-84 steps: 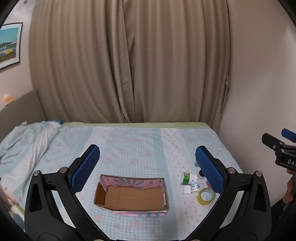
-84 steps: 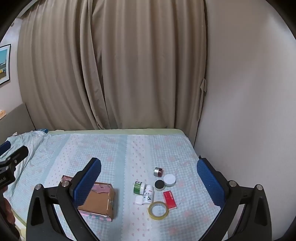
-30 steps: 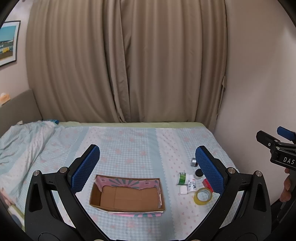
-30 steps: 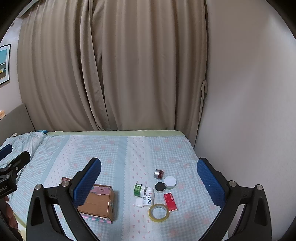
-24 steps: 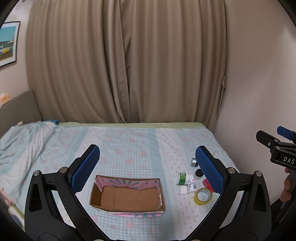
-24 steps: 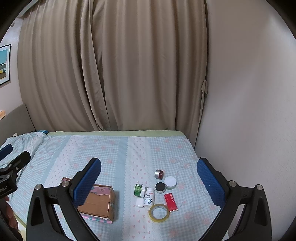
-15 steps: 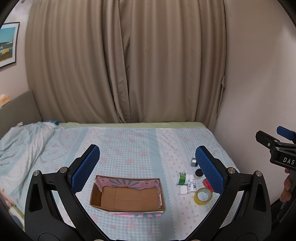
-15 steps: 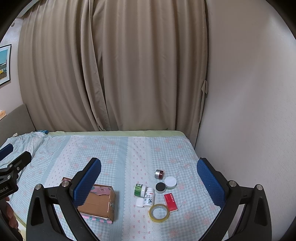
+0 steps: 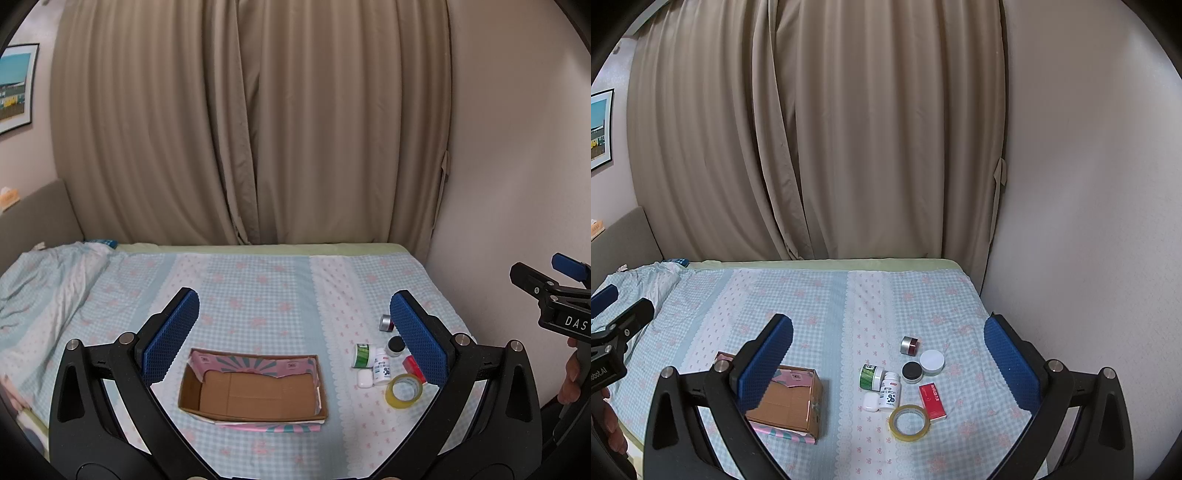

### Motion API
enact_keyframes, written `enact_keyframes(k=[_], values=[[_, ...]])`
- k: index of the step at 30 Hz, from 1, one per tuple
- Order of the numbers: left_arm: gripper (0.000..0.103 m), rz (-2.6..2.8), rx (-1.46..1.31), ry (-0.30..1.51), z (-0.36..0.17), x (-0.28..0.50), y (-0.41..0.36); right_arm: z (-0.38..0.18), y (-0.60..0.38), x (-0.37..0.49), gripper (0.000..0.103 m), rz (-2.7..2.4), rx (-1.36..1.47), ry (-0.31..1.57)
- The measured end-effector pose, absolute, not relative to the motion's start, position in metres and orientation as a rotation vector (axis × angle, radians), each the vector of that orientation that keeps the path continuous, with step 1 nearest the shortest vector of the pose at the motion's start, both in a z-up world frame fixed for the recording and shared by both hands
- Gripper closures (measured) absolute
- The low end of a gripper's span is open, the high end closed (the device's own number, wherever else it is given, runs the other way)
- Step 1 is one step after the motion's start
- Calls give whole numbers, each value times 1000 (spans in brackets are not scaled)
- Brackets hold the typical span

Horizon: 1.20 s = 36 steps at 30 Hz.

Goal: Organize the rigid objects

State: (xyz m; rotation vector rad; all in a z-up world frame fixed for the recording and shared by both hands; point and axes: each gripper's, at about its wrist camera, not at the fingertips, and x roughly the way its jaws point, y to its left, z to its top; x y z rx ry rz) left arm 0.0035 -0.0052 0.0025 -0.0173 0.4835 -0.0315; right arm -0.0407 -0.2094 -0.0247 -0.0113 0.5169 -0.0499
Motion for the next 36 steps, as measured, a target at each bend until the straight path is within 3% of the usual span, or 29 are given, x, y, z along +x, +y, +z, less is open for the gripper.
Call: enact_keyframes(k=[13,21,29,36], values=[[1,-33,-19,489,1,3,-5,-24,-210,-43,0,-48,-8,514],[1,-65,-38,603,-18,37,-31,-35,-229,-39,0,-55,-1,570],[1,-112,-9,784,-77,106,-91,-91,-280,-12,0,-70,36,711],[1,-184,9,995,-166,184,-145,-170,-330,39,0,-118,85,857]])
